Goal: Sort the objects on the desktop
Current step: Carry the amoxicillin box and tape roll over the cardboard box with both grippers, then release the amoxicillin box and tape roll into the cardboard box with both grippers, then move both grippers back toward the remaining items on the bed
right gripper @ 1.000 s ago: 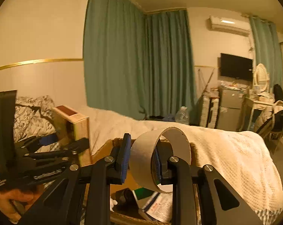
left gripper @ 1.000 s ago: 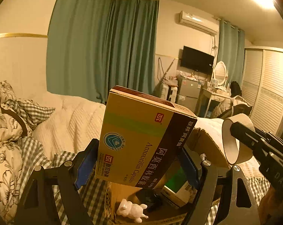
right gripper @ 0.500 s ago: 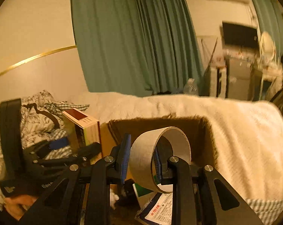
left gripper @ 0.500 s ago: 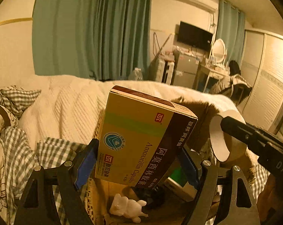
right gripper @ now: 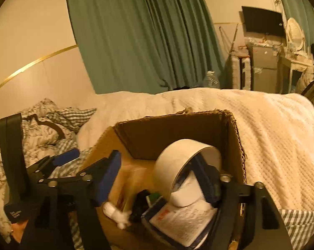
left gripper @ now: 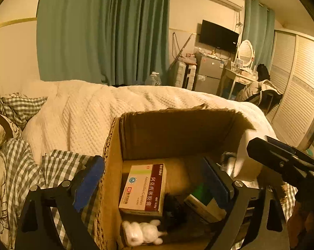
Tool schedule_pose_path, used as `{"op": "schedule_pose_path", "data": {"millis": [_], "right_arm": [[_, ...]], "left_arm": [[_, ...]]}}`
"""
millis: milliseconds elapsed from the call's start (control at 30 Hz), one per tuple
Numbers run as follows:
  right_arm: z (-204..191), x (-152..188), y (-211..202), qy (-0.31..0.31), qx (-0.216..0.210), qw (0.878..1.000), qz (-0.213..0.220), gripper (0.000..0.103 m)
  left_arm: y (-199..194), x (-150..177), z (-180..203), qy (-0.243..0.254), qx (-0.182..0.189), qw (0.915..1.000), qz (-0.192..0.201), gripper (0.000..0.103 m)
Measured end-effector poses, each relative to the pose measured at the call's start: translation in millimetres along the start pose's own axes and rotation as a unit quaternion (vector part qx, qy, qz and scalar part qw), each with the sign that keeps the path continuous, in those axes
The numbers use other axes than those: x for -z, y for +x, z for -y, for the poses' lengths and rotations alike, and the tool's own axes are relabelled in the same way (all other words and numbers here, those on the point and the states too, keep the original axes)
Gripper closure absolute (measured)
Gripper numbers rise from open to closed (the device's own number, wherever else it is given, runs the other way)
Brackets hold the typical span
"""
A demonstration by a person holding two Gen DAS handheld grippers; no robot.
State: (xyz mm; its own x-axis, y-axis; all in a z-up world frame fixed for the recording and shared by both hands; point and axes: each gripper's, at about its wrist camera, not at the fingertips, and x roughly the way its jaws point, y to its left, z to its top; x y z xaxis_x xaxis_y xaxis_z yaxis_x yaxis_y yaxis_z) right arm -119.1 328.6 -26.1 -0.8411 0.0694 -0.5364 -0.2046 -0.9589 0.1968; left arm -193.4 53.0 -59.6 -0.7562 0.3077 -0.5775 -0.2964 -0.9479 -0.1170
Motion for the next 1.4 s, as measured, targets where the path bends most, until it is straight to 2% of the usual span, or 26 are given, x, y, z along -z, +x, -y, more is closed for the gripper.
{"op": "schedule_pose_path", "data": {"millis": [200,267,567,700,867,1200,1400], "right_arm": [[0,-1,-9,0.022,0.011,1.0,-0.013,0.016],[0,-2,-14,0.029,0.016,0.999,-0.015,0.015],[-14,-3,-53,0.027,0.037,0.999,0.026,0.012],[-25,1,-77,0.023,0.049,0.997,0.048,0.006],[-34,14,-102,0.036,0.035,0.997,0.053,0.005],[-54,33,-148,0.021,0.048,0.996,0.07,0.005],[-67,47,-177,0.001,0.058,0.995,0.079,0.005]], "left_arm": [[-15,-6,-2,-0.013,-0.007,0.9999,0.006,0.007],[-22,-8,-2,-0.013,-0.012,0.9997,0.014,0.007],[-70,-13,1,0.003,-0.039,0.9976,0.057,0.0],[-91,-9,3,0.01,-0.048,0.9966,0.066,0.0],[-117,0,5,0.011,-0.046,0.9966,0.068,0.0],[-171,17,9,0.027,-0.066,0.994,0.084,0.0],[-199,34,2,0.019,-0.074,0.9933,0.087,0.0]]}}
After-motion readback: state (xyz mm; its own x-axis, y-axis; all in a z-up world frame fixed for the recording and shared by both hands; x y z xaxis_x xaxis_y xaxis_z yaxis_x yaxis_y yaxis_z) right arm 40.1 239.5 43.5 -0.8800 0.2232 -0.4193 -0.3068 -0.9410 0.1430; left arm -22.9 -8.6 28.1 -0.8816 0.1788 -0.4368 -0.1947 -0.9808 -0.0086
